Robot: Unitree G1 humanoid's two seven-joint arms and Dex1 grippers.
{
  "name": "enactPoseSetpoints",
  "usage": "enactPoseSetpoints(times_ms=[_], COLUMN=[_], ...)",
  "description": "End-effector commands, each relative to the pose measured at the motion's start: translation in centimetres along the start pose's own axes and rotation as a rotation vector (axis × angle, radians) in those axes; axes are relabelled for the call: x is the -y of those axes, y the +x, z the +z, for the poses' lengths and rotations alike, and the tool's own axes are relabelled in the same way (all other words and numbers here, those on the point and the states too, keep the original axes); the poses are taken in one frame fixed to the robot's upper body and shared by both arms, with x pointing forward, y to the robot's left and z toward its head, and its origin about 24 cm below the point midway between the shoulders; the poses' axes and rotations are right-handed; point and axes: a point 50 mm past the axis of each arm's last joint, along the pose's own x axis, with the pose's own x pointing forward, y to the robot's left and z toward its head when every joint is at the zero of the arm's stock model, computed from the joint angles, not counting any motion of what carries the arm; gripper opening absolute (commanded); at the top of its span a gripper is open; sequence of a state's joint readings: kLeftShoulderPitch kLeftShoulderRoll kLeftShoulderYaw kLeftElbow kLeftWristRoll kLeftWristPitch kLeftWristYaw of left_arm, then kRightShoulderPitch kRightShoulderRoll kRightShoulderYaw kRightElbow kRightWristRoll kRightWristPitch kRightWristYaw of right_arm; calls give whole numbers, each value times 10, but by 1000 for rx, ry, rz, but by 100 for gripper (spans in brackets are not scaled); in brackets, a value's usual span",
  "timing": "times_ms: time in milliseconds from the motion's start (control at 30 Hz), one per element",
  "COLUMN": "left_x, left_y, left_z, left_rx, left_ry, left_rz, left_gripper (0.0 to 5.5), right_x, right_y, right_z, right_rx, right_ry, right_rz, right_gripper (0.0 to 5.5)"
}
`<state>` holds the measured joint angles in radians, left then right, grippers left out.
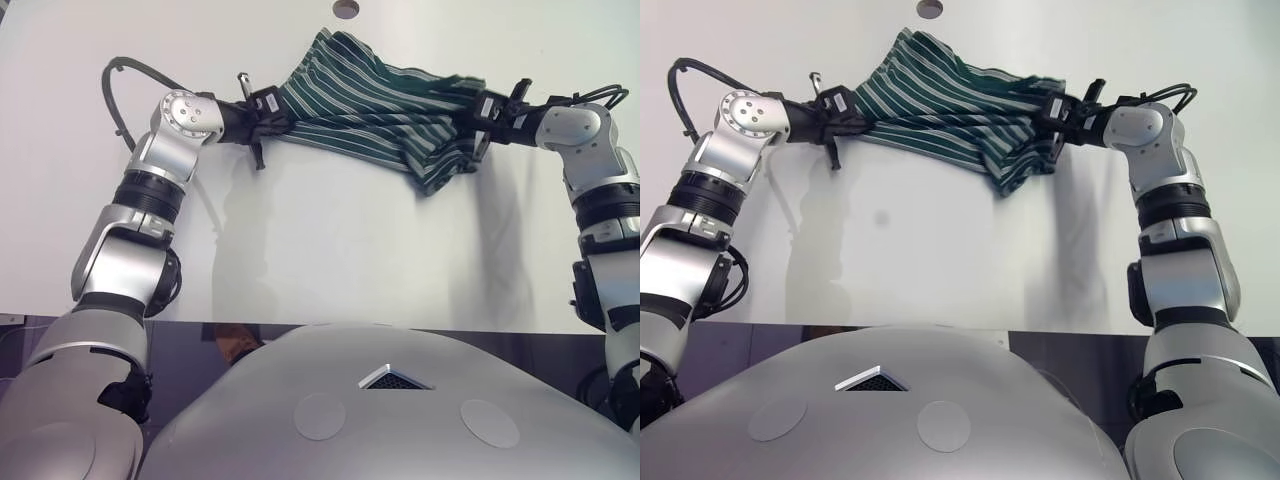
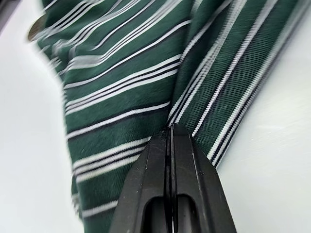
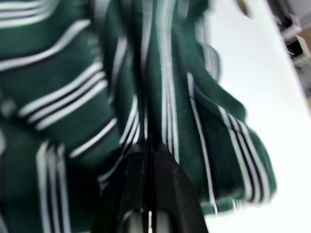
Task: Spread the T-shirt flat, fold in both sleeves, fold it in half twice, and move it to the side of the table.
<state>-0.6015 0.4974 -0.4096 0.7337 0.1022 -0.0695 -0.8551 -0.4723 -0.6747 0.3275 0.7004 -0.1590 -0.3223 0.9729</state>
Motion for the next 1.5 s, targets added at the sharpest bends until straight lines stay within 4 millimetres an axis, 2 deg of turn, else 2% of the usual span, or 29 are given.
enactPoseSetpoints(times_ms=[33, 100, 133, 167, 233, 300, 400, 467, 500, 533, 600, 667, 733, 800, 933, 1033, 1100, 1167, 1233, 1300, 1400, 1500], left_x=[0, -10, -12, -21, -31, -36, -40, -16, 3, 25, 57, 76, 78, 86, 113, 110, 96, 75, 61, 62, 68, 76], left_y=[10, 30, 36, 38, 31, 21, 2, -11, -17, -23, -29, -31, -28, -27, -33, -49, -63, -82, -93, -102, -107, -92], left_z=[-24, 8, 23, 35, 43, 41, 40, 53, 64, 71, 75, 70, 52, 35, 4, -23, -19, -14, -14, -13, -27, -25], left_rx=[-146, -104, -67, -55, -1, 48, 224, 388, 461, 485, 458, 403, 322, 236, 27, -73, 8, 101, 142, 135, -13, -5], left_ry=[-58, 1, 19, 33, 54, 33, -135, -241, -298, -328, -335, -424, -637, -714, -585, -499, -481, -518, -537, -524, -313, -55], left_rz=[35, 65, 47, 111, 121, 121, 112, -66, -180, -297, -441, -501, -497, -512, -537, -505, -473, -412, -336, -327, -267, -190], left_gripper=[0, 0, 0, 0, 0, 0, 0, 0, 0, 0, 0, 0, 0, 0, 0, 0, 0, 0, 36, 60, 104, 148], right_x=[-67, -70, -70, -69, -63, -57, -22, 3, 10, 16, 19, 17, 14, 4, -28, -46, -42, -30, -34, -46, -72, -85], right_y=[0, 3, 4, 4, -5, -17, -35, -30, -21, -11, 0, 7, 15, 20, 26, 21, 11, -12, -34, -47, -54, -55], right_z=[10, 40, 49, 55, 61, 67, 80, 74, 70, 64, 56, 49, 39, 28, 22, 19, 25, 40, 50, 50, 36, 18], right_rx=[52, 154, 183, 203, 252, 328, 535, 561, 526, 479, 425, 375, 307, 245, 172, 157, 218, 340, 390, 351, 183, 93], right_ry=[137, 167, 183, 209, 281, 360, 553, 662, 684, 703, 724, 702, 676, 650, 484, 413, 389, 411, 349, 218, -94, -239], right_rz=[451, 467, 454, 435, 397, 356, 194, 54, -1, -62, -125, -158, -193, -182, -52, 7, -65, -149, -136, -84, 51, 130], right_gripper=[4, 4, 4, 4, 4, 4, 4, 4, 4, 4, 4, 4, 4, 4, 4, 4, 4, 4, 40, 67, 118, 166])
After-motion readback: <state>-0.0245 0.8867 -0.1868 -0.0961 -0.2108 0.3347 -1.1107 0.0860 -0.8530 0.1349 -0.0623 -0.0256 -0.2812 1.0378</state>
